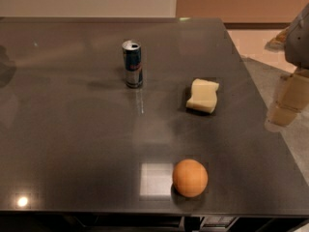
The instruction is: Move orange near sponge
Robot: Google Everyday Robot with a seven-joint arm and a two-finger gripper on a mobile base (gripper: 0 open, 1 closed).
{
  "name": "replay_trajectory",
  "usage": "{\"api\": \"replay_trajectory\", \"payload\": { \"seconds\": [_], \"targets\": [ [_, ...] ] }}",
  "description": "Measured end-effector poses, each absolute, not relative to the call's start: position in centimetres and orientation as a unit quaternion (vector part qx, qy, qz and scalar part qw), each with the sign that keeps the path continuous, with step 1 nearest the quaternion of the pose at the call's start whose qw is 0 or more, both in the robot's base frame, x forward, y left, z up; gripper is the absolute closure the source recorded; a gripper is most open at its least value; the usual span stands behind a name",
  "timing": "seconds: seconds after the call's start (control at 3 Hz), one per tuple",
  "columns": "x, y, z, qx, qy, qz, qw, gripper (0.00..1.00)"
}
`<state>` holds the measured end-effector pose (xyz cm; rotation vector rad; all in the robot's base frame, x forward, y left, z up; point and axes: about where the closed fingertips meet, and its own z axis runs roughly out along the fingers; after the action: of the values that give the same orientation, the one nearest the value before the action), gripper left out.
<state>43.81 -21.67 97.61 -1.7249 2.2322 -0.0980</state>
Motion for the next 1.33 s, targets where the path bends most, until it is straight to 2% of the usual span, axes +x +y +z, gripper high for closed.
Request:
{"api": "replay_trajectory", "payload": {
  "seconds": [0.67,1.33],
  "targets": [
    [43.6,-21.1,97.7,-0.615,0.772,-0.031,0.158,0.0],
    [39.9,-17.3,95.5,-0.671,0.721,0.028,0.171,0.0]
  ]
}}
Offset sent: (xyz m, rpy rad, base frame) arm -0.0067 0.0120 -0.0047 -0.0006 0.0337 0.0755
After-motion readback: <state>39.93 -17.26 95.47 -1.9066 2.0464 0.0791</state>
